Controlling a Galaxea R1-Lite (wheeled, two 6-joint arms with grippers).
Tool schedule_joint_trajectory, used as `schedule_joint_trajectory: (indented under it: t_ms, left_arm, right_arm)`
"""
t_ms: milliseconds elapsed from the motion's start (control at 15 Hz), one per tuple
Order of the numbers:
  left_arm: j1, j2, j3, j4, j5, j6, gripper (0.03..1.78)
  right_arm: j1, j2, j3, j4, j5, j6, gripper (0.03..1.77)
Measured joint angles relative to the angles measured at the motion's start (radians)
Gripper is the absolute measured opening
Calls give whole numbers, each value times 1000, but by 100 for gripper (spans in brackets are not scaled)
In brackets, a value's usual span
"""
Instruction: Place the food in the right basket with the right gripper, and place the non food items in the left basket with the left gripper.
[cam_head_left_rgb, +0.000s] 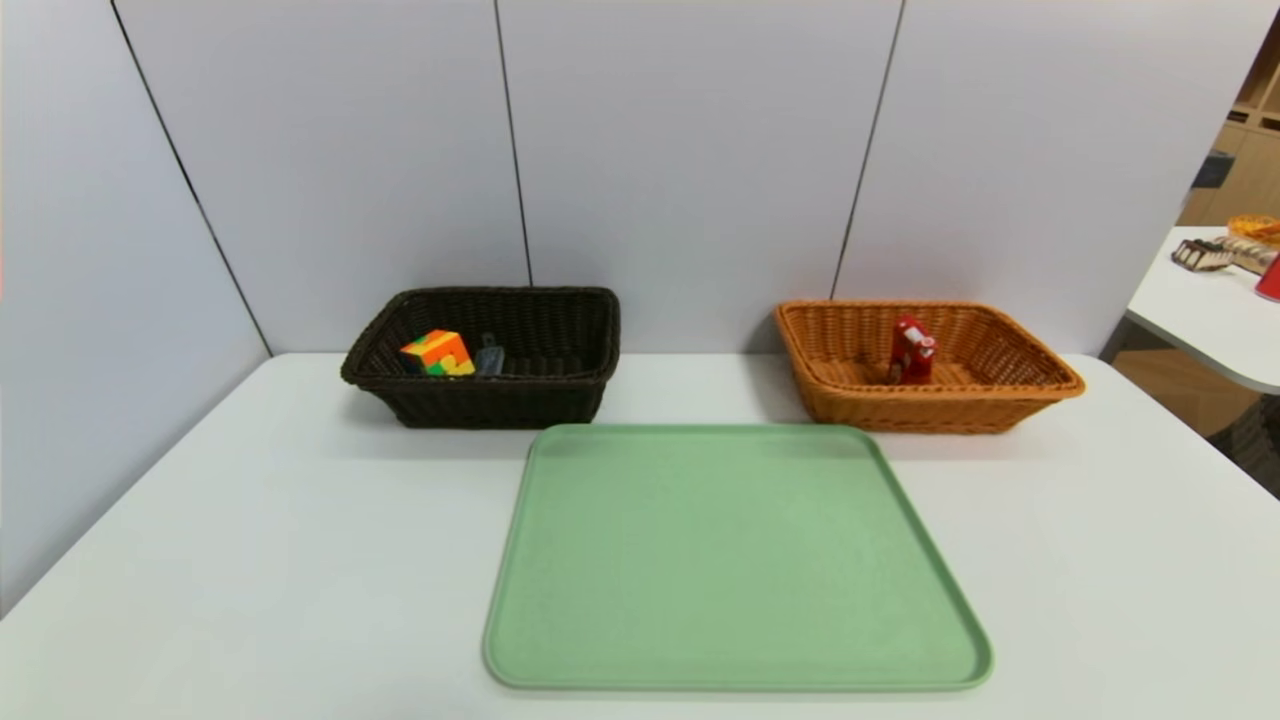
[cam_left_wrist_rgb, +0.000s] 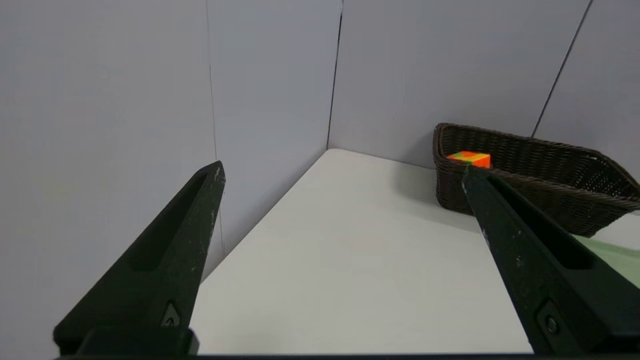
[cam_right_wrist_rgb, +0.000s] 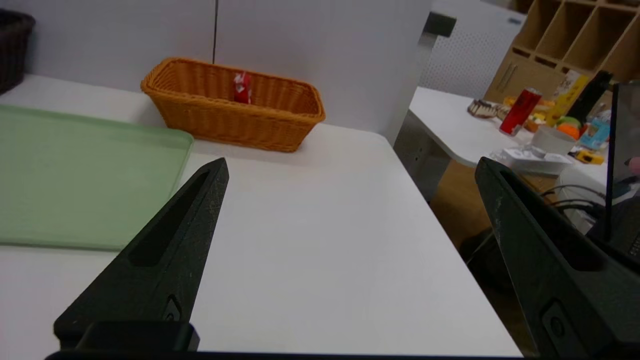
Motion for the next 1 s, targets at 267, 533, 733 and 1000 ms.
schedule_joint_trajectory:
  t_ms: [267,533,733,1000]
  left_arm:
    - [0,-22,145,-178,-9,65,169]
    - [0,-24,290,-327,-48,111,169]
    - [0,-25,372,-395,-98,112,169]
    - [0,-26,402,-325,-157,97,169]
  right_arm:
    - [0,-4,192,-317,5,-53,170]
    - [0,-4,399,-525,61,-64,170]
    - [0,-4,529,-548,98,-58,170]
    - [1,-4,560,-451,138,-14,170]
